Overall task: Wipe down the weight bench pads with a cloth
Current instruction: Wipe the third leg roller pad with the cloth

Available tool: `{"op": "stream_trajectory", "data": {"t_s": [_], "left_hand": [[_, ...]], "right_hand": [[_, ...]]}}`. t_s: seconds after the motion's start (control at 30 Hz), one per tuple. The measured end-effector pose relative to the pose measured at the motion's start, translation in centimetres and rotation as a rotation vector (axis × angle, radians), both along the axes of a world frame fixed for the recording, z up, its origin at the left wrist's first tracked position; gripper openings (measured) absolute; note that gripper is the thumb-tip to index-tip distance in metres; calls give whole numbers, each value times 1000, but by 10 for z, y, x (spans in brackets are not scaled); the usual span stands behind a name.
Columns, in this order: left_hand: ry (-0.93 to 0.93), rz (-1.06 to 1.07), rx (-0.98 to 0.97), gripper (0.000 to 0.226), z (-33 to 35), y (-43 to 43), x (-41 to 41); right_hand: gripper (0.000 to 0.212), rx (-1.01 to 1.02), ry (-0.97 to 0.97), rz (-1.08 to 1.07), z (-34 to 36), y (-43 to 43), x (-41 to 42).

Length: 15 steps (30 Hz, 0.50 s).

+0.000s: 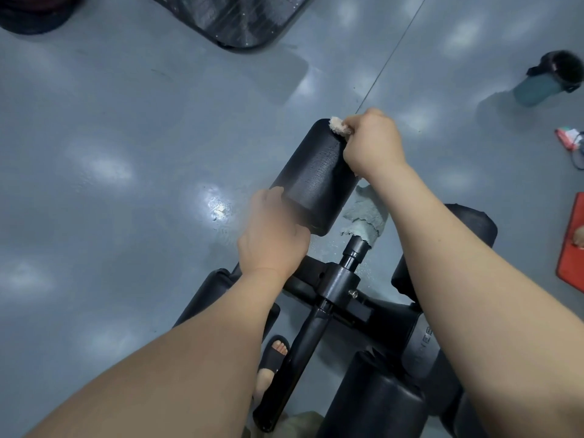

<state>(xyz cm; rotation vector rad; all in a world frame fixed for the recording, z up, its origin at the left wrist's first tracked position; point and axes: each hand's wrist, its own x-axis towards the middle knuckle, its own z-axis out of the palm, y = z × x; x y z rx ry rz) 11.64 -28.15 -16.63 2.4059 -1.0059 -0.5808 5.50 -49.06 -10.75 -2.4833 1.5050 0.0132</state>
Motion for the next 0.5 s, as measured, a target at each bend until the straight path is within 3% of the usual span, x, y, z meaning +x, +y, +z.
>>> {"op": "stream_trajectory", "data": {"t_s": [0.17,0.5], "left_hand": [[11,4,10,68,0,0,0],[32,17,11,70,2,0,-1]], "right_hand": [[45,28,-6,-7,-1,9,0],[33,120,5,59,3,32,-4]]}}
